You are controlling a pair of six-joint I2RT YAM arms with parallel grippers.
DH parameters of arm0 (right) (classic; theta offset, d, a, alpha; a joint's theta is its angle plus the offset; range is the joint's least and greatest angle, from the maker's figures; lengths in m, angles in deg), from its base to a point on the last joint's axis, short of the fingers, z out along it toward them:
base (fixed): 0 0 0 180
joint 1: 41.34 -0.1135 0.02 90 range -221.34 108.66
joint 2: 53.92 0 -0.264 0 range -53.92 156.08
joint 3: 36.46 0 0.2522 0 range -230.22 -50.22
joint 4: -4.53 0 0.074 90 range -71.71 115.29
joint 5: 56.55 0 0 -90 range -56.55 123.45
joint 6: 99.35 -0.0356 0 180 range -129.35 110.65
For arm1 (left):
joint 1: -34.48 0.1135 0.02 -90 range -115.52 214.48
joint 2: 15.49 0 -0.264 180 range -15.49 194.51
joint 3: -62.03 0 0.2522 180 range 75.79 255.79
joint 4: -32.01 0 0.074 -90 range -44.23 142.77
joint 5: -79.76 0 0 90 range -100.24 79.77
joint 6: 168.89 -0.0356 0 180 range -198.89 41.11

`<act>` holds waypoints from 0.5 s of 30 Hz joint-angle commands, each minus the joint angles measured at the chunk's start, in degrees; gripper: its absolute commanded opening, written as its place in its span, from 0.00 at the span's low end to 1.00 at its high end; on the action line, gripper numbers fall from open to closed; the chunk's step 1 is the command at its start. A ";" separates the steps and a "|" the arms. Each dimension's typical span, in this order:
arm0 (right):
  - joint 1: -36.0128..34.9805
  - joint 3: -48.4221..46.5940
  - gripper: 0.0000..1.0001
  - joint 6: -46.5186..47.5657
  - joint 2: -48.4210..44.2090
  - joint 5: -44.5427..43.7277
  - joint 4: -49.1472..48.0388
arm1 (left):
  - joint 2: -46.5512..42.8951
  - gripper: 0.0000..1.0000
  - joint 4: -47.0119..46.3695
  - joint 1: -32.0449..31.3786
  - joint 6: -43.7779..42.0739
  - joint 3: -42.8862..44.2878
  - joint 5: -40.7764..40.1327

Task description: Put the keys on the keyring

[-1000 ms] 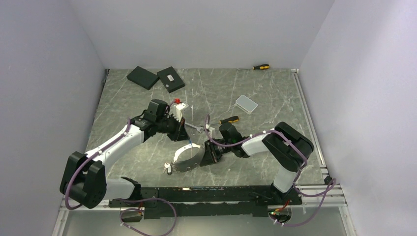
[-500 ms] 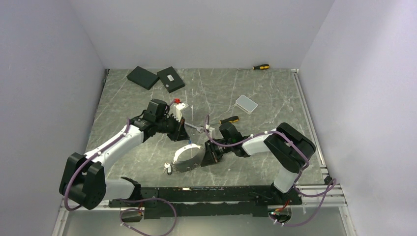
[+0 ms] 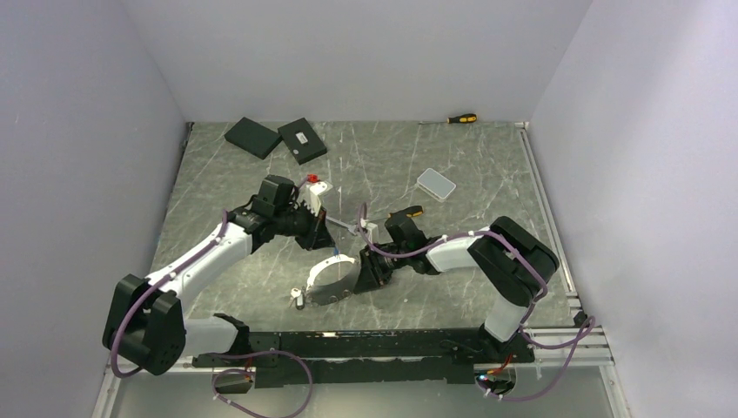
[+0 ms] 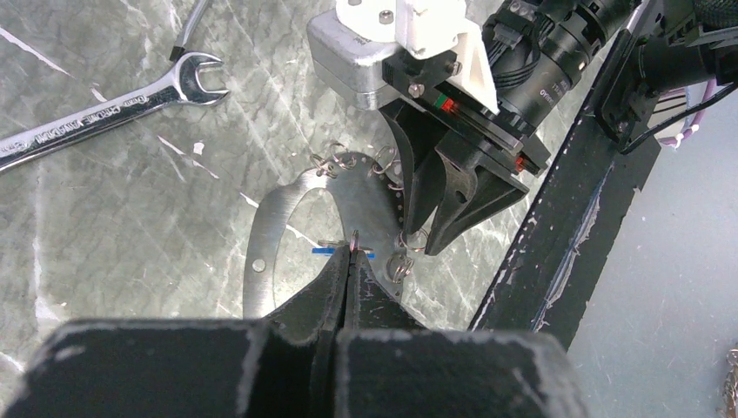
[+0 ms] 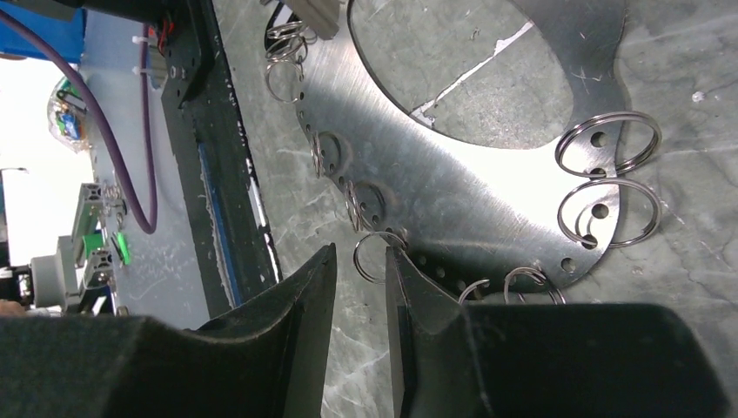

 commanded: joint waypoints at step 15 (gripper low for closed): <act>-0.53 16.67 0.36 3.90 -27.43 -31.72 -13.47 | -3.48 0.00 0.60 0.09 -2.18 2.50 -1.54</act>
